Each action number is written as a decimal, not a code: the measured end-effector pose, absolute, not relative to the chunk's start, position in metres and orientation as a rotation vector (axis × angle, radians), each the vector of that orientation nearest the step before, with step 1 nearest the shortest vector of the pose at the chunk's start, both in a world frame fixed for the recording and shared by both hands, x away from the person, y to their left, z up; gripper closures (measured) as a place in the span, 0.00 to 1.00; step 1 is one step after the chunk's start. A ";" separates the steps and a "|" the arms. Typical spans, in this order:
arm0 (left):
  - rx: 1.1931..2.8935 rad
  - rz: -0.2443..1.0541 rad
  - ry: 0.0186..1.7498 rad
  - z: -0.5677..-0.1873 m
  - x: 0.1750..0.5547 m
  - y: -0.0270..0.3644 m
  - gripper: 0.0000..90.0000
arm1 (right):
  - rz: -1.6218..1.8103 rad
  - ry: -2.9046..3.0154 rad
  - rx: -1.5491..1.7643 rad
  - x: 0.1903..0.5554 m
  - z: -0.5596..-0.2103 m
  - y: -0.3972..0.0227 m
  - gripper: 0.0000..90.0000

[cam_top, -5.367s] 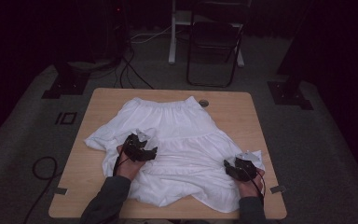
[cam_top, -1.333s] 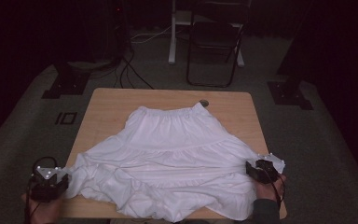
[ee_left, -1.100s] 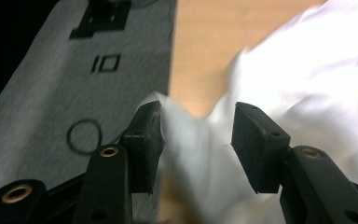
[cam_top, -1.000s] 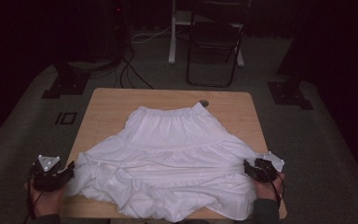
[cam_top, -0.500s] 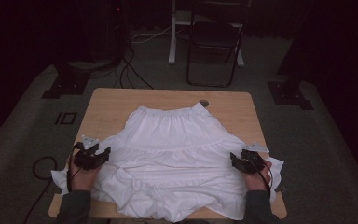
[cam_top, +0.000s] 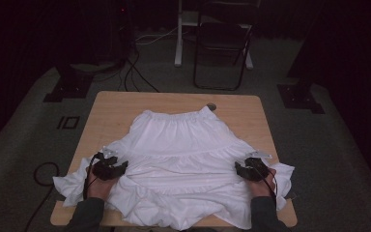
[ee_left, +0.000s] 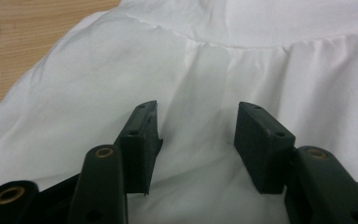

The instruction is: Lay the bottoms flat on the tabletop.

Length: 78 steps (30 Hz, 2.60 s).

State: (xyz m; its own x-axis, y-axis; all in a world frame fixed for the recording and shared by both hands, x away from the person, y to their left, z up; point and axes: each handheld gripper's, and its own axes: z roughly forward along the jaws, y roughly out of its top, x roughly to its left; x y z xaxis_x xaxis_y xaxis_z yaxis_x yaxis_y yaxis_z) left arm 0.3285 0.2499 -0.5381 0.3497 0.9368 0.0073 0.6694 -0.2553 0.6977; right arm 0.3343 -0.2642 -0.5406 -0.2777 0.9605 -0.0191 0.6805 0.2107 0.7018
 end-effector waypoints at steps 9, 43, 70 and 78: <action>2.014 0.568 1.392 -0.538 0.300 0.251 0.55 | 0.839 2.008 1.551 0.314 -0.542 -0.266 0.53; 2.018 0.588 1.325 -0.516 0.296 0.225 0.51 | 0.847 2.019 1.458 0.296 -0.522 -0.253 0.47; 2.017 0.567 1.335 -0.542 0.246 0.227 0.48 | 0.800 1.986 1.556 0.236 -0.541 -0.252 0.51; 2.023 0.566 1.320 -0.533 0.246 0.225 0.48 | 0.856 1.993 1.499 0.230 -0.536 -0.251 0.48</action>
